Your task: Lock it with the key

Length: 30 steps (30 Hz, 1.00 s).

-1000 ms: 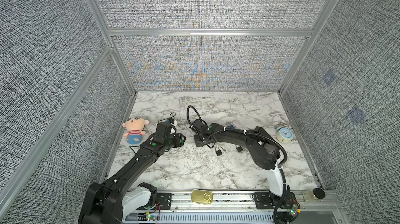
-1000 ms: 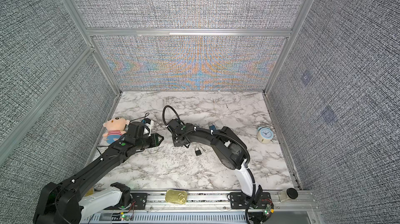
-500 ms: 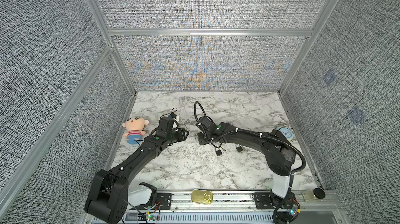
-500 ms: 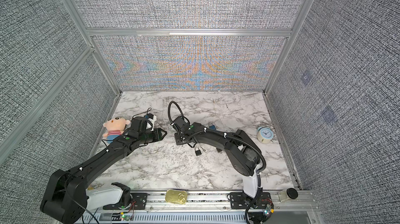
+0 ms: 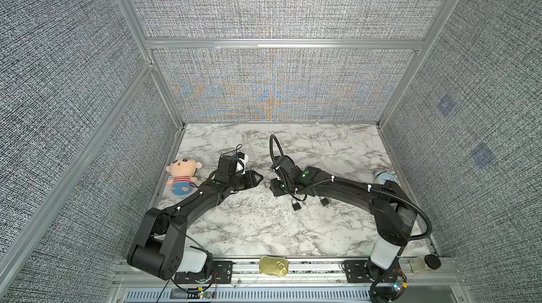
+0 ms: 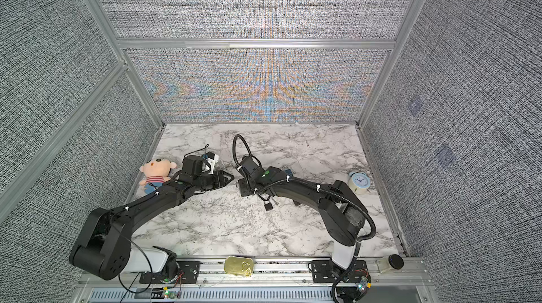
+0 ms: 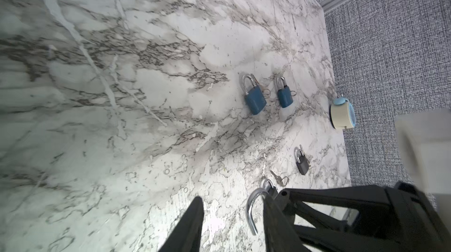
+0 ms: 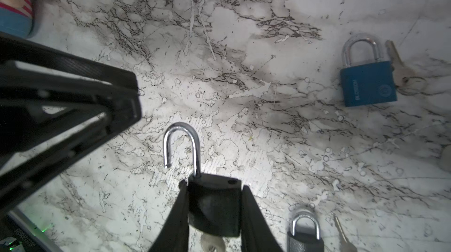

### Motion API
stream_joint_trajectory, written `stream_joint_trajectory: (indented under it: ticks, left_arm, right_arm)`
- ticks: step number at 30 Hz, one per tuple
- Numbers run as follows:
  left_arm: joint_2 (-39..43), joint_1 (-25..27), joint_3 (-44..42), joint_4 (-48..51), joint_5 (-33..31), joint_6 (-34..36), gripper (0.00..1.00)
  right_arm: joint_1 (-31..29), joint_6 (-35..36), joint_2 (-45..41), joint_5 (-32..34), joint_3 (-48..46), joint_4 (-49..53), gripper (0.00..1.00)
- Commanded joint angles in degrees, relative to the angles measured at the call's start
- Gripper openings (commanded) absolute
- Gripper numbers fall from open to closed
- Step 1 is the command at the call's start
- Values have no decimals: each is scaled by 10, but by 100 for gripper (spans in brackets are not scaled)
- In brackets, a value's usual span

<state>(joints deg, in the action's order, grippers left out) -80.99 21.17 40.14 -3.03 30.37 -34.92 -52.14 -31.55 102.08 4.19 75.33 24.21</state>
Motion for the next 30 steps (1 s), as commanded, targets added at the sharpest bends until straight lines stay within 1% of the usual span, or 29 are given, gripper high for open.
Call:
stream_joint_trajectory:
  ticks: [1, 8, 10, 12, 14, 15, 17, 19, 21, 22, 24, 26, 30]
  left_arm:
    - [-11, -1, -5, -44, 62, -1, 43]
    - [-20, -1, -26, -89, 103, -14, 41]
    - [-17, -2, -30, -68, 78, -14, 40]
    - [-1, -3, -48, -65, 72, -12, 40]
    - [32, -10, -55, -41, 34, -19, 40]
    - [48, -15, -46, -12, 9, -19, 40]
    - [88, -30, -28, 64, -75, -11, 41]
    - [122, -42, -13, 115, -149, -3, 42]
    - [145, -56, -1, 145, -197, 7, 44]
    - [151, -66, 11, 169, -229, 9, 47]
    - [144, -91, 28, 200, -249, 15, 49]
    - [127, -117, 35, 219, -249, 15, 50]
    - [83, -150, 31, 222, -255, 8, 51]
  right_arm:
    - [-1, -4, -5, -1, -1, -13, 20]
    - [0, -4, -6, -3, -2, -16, 20]
    - [-1, -7, -6, -2, -3, -18, 20]
    - [0, -5, -6, -5, -5, -19, 20]
    - [1, -6, 1, -8, -10, -28, 21]
    - [2, -7, 6, -17, -11, -34, 22]
    - [4, -8, 16, -29, -11, -53, 27]
    - [4, 2, 32, -38, 2, -60, 32]
    - [4, 16, 53, -46, 22, -63, 34]
    - [5, 22, 64, -52, 33, -66, 35]
    - [5, 33, 79, -62, 50, -74, 35]
    - [8, 43, 94, -77, 71, -74, 36]
    - [27, 54, 115, -122, 93, -86, 37]
